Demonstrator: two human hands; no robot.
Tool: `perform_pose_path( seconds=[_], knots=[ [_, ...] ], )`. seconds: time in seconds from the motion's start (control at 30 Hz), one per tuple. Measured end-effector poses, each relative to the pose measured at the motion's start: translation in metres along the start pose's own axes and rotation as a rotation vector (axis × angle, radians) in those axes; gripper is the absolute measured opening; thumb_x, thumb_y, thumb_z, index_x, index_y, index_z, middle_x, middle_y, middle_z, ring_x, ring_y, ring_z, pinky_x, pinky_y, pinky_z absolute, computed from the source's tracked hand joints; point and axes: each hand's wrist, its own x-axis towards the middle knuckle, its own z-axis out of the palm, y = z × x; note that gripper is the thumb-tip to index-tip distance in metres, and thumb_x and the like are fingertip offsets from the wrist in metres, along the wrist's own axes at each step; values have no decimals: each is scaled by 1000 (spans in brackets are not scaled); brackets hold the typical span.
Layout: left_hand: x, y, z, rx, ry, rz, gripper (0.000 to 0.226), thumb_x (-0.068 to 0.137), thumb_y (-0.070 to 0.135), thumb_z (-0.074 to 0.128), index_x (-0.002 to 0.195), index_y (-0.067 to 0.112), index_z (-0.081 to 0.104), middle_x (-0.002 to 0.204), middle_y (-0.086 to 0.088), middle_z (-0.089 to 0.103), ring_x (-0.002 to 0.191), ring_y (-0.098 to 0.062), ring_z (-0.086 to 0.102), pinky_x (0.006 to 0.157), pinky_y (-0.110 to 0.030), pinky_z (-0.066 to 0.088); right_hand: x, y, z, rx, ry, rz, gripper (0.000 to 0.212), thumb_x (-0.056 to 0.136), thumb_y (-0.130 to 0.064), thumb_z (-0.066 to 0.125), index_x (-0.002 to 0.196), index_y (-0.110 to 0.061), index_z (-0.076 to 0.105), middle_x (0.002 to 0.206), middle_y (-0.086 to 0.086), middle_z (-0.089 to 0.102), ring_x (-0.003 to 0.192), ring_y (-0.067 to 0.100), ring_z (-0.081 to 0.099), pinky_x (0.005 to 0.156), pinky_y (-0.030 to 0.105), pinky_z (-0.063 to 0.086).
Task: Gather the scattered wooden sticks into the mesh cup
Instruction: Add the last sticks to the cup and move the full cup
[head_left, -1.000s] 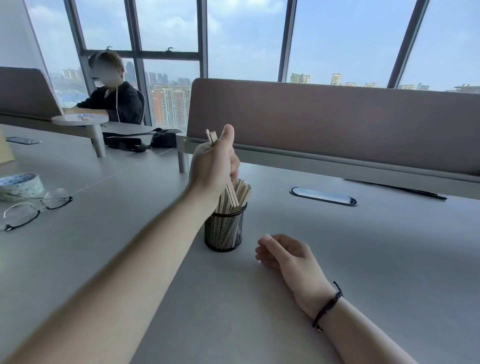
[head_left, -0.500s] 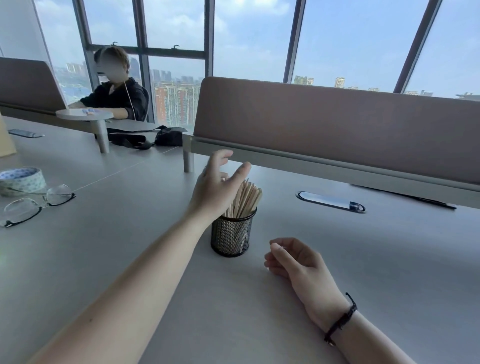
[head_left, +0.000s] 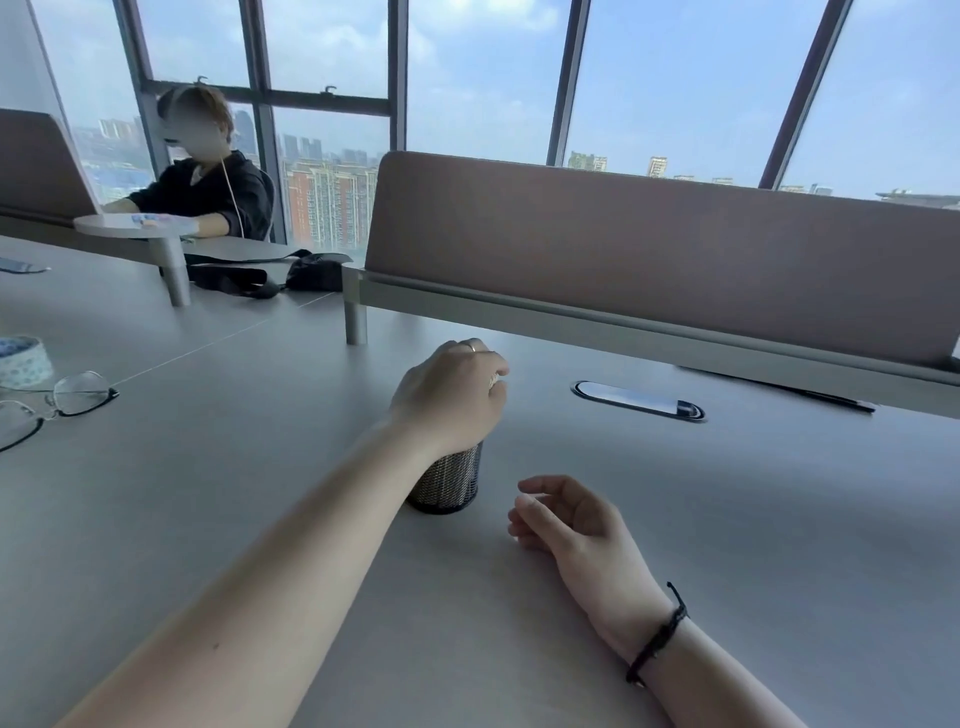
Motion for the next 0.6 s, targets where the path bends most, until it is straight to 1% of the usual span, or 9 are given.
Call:
perform_pose_path(
  seconds=[0.07, 0.17, 0.27, 0.33, 0.4, 0.43, 0.47, 0.53, 0.6],
  knots=[
    [-2, -2, 0, -79, 6, -2, 40, 93, 32, 55, 132, 28, 59, 138, 6, 52, 126, -17, 49, 91, -33, 45, 0, 0, -1, -7, 1, -3, 11, 91, -13, 68, 100, -7, 68, 78, 9, 72, 77, 21, 68, 87, 49, 55],
    [-12, -4, -6, -170, 108, -38, 70, 82, 49, 66, 144, 33, 39, 148, 3, 39, 135, -22, 38, 103, -36, 40, 1, 0, -3, 9, 2, 7, 12, 91, -13, 68, 101, -8, 67, 79, 9, 72, 78, 22, 67, 88, 49, 55],
    [-36, -1, -6, -202, 213, -188, 101, 64, 68, 72, 148, 36, 26, 152, -2, 29, 139, -26, 31, 106, -42, 38, 2, 1, -8, 35, 10, 20, 12, 90, -13, 69, 102, -10, 67, 83, 12, 72, 80, 24, 66, 86, 43, 55],
    [-55, 5, 3, -296, 215, -297, 117, 56, 67, 81, 150, 34, 19, 149, -3, 25, 140, -23, 28, 104, -38, 38, 3, 2, -11, 25, 20, 24, 16, 90, -15, 70, 105, -12, 67, 90, 15, 73, 84, 30, 69, 88, 40, 55],
    [-68, 11, 14, -396, 226, -363, 122, 54, 54, 90, 150, 31, 16, 140, -2, 27, 136, -16, 30, 97, -29, 37, 3, 2, -14, -24, 29, 10, 22, 87, -21, 74, 108, -18, 67, 96, 13, 74, 93, 33, 70, 90, 43, 54],
    [-72, 12, 19, -454, 230, -397, 122, 55, 48, 92, 149, 30, 16, 136, -2, 30, 132, -11, 30, 94, -26, 35, 3, 2, -16, -55, 37, 4, 24, 86, -24, 74, 109, -20, 67, 97, 10, 74, 94, 30, 70, 90, 42, 55],
    [-73, 13, 24, -507, 221, -439, 121, 56, 44, 93, 148, 29, 17, 135, -2, 34, 130, -9, 31, 91, -25, 33, 3, 2, -18, -79, 49, -1, 26, 86, -24, 74, 111, -21, 66, 98, 6, 75, 92, 23, 70, 87, 36, 56],
    [-70, 16, 32, -569, 179, -497, 119, 57, 44, 93, 148, 26, 18, 136, -2, 47, 132, -15, 38, 91, -26, 33, 1, -2, -23, -121, 89, -4, 28, 89, -26, 71, 116, -21, 63, 101, -1, 73, 90, 10, 68, 78, 20, 54],
    [-69, 20, 38, -641, 81, -474, 116, 55, 46, 93, 146, 29, 23, 128, 2, 57, 122, -16, 53, 94, -28, 40, 0, -4, -34, -136, 156, -2, 34, 91, -42, 65, 119, -22, 62, 109, -5, 70, 101, 5, 65, 84, 18, 50]
  ],
)
